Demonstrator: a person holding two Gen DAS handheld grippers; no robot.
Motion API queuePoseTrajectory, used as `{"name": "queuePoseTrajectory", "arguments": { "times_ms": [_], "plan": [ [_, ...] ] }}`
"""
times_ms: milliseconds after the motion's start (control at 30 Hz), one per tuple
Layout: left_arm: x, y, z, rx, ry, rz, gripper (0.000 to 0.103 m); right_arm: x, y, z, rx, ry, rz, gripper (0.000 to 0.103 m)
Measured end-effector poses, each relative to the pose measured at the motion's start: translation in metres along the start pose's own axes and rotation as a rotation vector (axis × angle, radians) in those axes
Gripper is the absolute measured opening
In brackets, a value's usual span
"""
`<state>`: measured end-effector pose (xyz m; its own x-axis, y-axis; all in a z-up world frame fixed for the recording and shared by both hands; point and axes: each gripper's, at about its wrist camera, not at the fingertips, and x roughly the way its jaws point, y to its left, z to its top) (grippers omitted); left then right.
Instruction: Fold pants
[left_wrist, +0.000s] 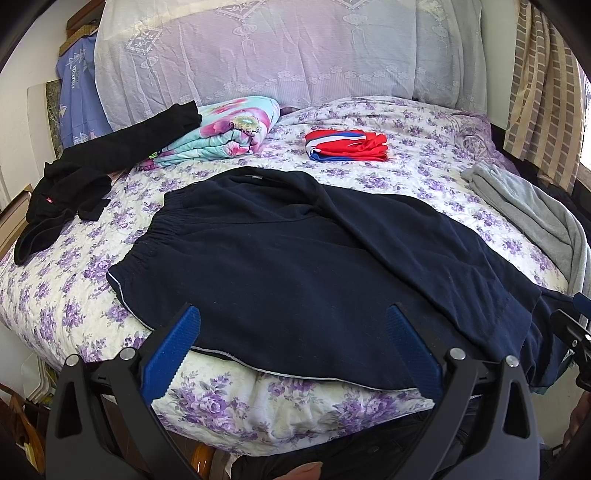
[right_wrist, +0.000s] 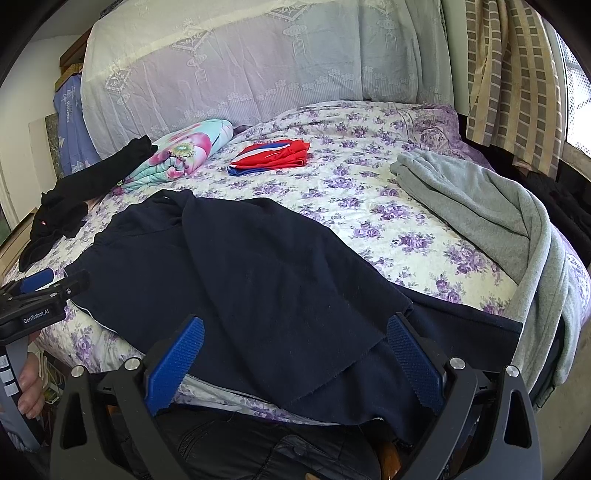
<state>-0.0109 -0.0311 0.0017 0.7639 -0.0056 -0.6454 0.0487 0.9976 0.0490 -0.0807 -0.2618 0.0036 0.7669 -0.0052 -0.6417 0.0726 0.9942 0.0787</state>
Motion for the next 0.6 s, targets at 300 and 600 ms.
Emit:
{"name": "queuePoseTrajectory", "arguments": {
  "times_ms": [300, 600],
  "plan": [
    [0.001, -0.002, 0.000, -0.001, 0.001, 0.000, 0.099, 0.002, 0.001, 0.001, -0.001, 0.004, -0.004, 0.100],
    [0.003, -0.013, -0.004, 0.000, 0.013, -0.003, 0.099, 0.005, -0.001, -0.003, -0.014, 0.018, -0.079, 0.100]
  ]
}}
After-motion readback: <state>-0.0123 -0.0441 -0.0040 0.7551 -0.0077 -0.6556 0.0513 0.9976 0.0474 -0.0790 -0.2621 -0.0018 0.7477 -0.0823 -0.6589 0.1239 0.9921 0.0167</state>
